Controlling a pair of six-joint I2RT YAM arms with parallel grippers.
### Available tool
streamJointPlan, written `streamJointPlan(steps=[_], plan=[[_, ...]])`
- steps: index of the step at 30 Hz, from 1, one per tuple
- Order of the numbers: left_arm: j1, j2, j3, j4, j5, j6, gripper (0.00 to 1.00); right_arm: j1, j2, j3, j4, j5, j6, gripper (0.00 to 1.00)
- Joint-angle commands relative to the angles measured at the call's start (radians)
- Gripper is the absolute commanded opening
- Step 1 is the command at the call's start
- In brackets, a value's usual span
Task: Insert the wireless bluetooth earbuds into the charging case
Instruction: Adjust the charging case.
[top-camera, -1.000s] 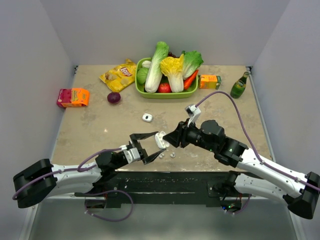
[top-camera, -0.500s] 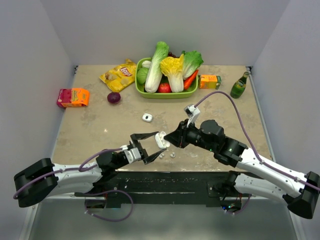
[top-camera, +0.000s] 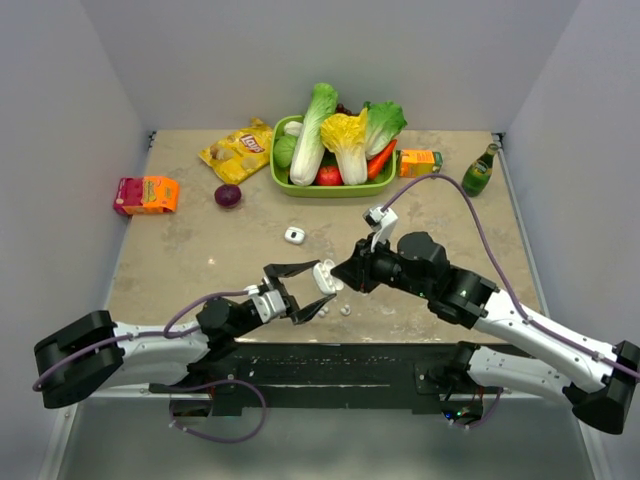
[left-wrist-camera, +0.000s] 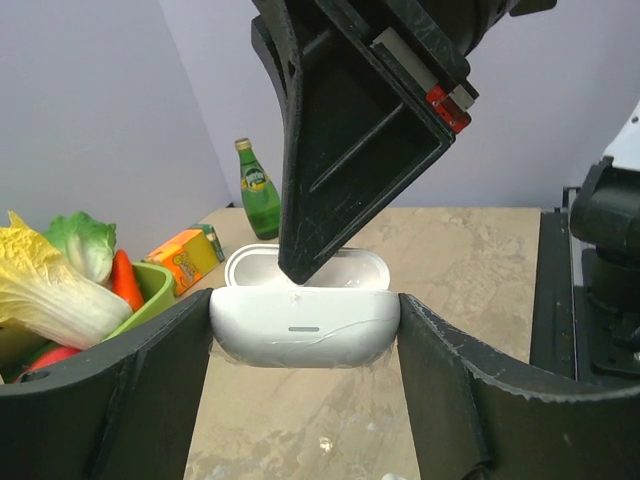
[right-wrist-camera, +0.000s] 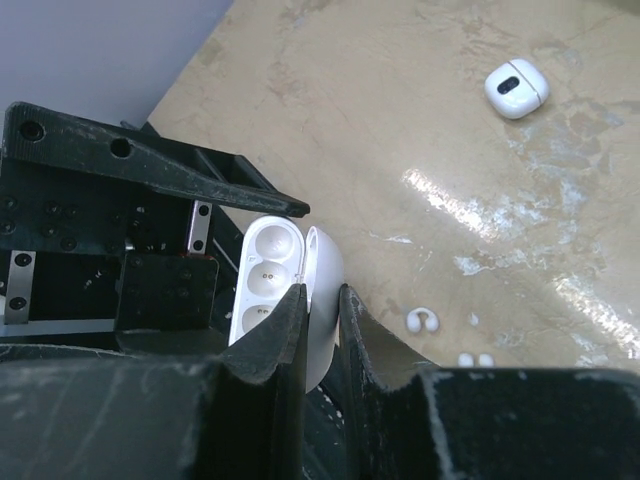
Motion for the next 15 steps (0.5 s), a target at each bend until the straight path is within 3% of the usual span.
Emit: streamJointPlan(steps=[1,5,9,11,15], plan=[[-0.001,0.001,0.057,0.156,-0.089,-0.074,0.5,-0.003,-0.038,0.116,-0.032,0.04,-0.135,0.0],[-0.001,0.02,0.084,0.1,-0.098,-0.083,0.71,-0.003,-0.036,0.151,-0.055,0.02,-0.177,0.0],[-0.001,0.04,0.092,0.119,-0.149,-0.089,0.81,-0.003,-0.023,0.184,-0.08,0.008,-0.195,0.0],[-0.001,0.047,0.095,0.117,-0.15,-0.092,1.0,-0.003,-0.023,0.188,-0.088,0.011,-0.2,0.0],[-0.001,0.047,0.095,0.111,-0.16,-0.098,1.0,-0.002,-0.023,0.2,-0.097,0.011,-0.203,0.0]])
